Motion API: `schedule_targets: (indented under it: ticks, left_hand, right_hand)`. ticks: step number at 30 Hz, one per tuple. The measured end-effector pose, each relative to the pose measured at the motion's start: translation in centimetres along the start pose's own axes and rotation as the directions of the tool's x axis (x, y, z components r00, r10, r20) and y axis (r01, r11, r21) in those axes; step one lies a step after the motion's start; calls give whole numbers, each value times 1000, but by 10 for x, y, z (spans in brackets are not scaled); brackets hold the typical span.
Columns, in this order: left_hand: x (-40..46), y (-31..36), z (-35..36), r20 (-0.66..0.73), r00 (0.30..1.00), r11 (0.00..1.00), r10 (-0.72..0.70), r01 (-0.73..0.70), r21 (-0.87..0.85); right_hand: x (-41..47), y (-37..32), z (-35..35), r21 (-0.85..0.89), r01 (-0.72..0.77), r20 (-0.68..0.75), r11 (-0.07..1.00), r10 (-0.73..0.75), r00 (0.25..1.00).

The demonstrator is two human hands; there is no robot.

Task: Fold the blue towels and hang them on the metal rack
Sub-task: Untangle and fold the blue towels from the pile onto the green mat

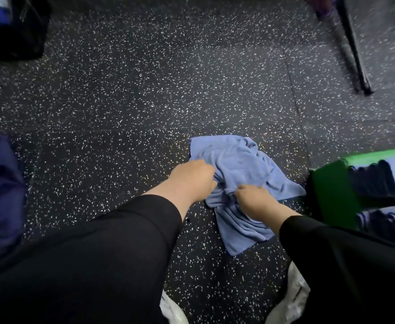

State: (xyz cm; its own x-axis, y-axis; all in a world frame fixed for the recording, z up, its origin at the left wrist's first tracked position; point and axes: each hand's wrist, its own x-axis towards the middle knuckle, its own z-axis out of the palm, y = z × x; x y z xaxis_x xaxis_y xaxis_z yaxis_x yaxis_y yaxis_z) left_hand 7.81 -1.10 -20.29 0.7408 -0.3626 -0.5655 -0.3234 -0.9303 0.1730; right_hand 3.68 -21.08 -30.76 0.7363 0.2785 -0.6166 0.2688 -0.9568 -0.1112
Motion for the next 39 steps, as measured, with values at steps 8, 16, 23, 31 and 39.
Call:
schedule_targets:
  ticks: [8,16,23,31,39]
  left_hand:
    - [-8,14,-31,-22,998,974,-61,55,-218]
    - [-77,46,-111,-289,943,699,-166,-94,-709]
    - [-149,59,-157,-426,890,604,-164,-251,-756]
    - [-175,44,-146,-508,815,729,-279,-165,-665]
    - [-189,59,-164,-449,893,525,-38,-365,-769]
  right_hand:
    - [-11,-10,-94,542,-31,-293,840,224,930]
    - [-116,-27,-244,551,243,-531,798,110,840]
    - [-218,-35,-302,542,363,-660,758,117,742]
    - [-247,-36,-288,495,274,-657,824,149,739]
    - [-236,-50,-282,430,279,-571,859,20,821]
